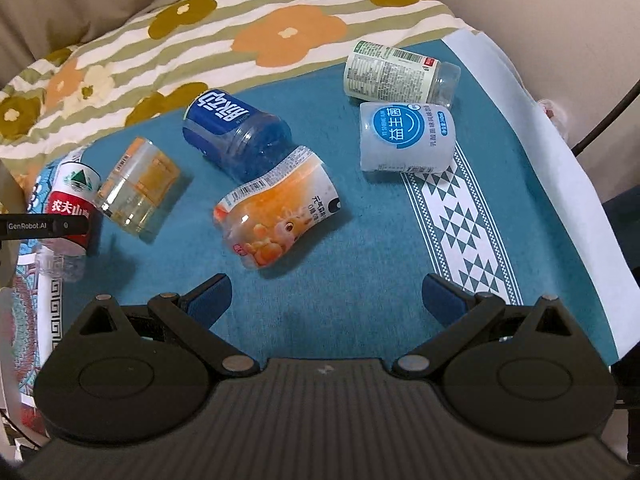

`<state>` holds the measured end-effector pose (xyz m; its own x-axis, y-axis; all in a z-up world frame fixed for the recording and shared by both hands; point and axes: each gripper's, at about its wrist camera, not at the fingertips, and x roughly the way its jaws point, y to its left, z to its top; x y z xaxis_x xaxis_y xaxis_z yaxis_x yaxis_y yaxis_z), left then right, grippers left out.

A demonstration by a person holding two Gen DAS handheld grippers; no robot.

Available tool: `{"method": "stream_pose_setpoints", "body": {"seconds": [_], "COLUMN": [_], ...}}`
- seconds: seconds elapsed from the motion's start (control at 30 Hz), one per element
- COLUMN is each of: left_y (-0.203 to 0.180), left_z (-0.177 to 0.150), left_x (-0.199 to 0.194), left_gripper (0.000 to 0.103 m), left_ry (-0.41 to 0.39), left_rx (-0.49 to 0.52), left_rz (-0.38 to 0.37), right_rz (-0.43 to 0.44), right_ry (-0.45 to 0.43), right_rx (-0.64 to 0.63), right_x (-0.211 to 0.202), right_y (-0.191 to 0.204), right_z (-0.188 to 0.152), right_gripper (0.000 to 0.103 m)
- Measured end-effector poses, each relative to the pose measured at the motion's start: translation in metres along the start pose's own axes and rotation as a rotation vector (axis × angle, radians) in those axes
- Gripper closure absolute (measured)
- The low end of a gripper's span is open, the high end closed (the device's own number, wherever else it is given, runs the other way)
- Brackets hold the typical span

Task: Flip cup upright
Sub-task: 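Move the left tool to the red-labeled cup lying on its side and close on it, then lift the red-labeled cup with the left tool and turn it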

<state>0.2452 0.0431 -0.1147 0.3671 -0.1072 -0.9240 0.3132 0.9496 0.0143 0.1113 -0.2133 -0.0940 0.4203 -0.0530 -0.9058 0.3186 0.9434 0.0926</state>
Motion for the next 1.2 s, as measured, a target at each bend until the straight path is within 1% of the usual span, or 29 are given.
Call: {"method": "stream_pose_setpoints", "body": {"seconds": [0.07, 0.1, 0.17, 0.2, 0.47, 0.77, 0.9, 1.03, 1.2], "left_y": [0.0, 0.0, -0.001, 0.0, -0.001, -0.017, -0.033, -0.058, -0.099], "left_z": [0.002, 0.002, 0.001, 0.0, -0.006, -0.019, -0.031, -0.047, -0.066], "left_x": [0.004, 0.006, 0.008, 0.009, 0.001, -0.042, -0.066, -0.086, -0.096], "left_gripper": [0.019, 0.021, 0.032, 0.036, 0.036, 0.036, 0.036, 0.036, 0.036], "left_ry": [0.013, 0.019, 0.026, 0.029, 0.012, -0.056, -0.083, -0.105, -0.103], "left_rx": [0.003, 0.003, 0.006, 0.01, -0.001, -0.046, -0.078, -0.103, -0.113], "left_rz": [-0.004, -0.007, -0.003, 0.002, 0.021, 0.057, 0.062, 0.055, 0.039], "right_rz": [0.0, -0.001, -0.002, -0.001, 0.011, 0.057, 0.081, 0.113, 0.147], "right_ry": [0.004, 0.006, 0.01, 0.011, 0.006, -0.03, -0.055, -0.084, -0.098], "right_rx": [0.008, 0.011, 0.013, 0.014, -0.012, -0.064, -0.106, -0.136, -0.163], "right_x": [0.002, 0.003, 0.005, 0.005, 0.002, -0.014, -0.025, -0.037, -0.043], "right_y": [0.001, 0.001, 0.001, 0.002, 0.004, -0.008, -0.018, -0.035, -0.061], "right_z": [0.0, 0.0, 0.0, 0.001, 0.003, 0.007, 0.007, 0.005, -0.006], "right_gripper": [0.0, 0.0, 0.0, 0.0, 0.0, 0.0, 0.0, 0.0, 0.0]}}
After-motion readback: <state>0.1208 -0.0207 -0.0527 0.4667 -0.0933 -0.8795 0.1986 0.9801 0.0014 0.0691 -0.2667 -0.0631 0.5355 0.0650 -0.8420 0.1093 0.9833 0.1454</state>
